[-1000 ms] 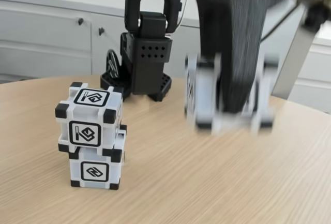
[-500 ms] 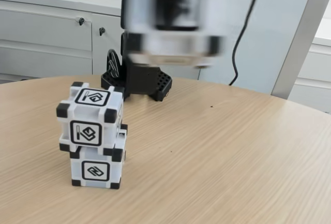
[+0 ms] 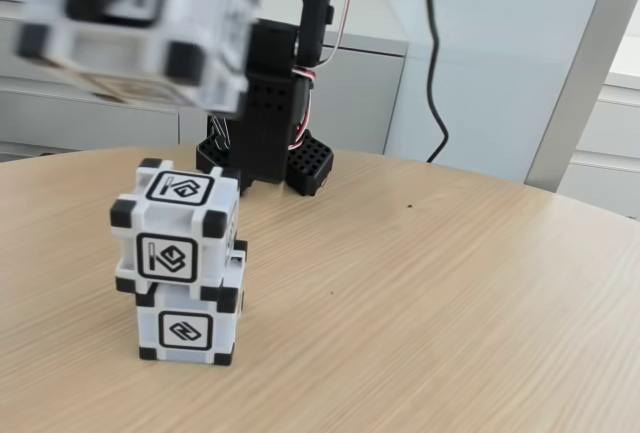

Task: Stack cubes from left to right.

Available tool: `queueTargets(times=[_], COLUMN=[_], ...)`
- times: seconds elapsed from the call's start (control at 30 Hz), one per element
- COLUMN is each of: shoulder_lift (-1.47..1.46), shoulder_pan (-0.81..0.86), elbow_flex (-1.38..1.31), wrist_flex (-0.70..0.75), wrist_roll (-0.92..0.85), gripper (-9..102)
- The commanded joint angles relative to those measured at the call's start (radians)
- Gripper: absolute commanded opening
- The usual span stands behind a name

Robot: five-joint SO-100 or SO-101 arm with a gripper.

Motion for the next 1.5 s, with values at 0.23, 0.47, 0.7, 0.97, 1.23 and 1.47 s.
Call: queueTargets(times=[0.23, 0.47, 0.7, 0.97, 1.23, 1.47], shoulder_lift=[0.034, 0.048, 0.049, 0.051, 0.051, 0.051], shoulder_pan=[0.064, 0.057, 0.057, 0.055, 0.055, 0.052], elbow_flex=[0.037, 0.181, 0.199, 0.199, 0.201, 0.201], wrist_flex=[0.006, 0.006, 0.008, 0.008, 0.008, 0.011], wrist_roll=[-0.002, -0.028, -0.037, -0.017, 0.006, 0.04], gripper=[11, 11, 11, 10, 10, 11])
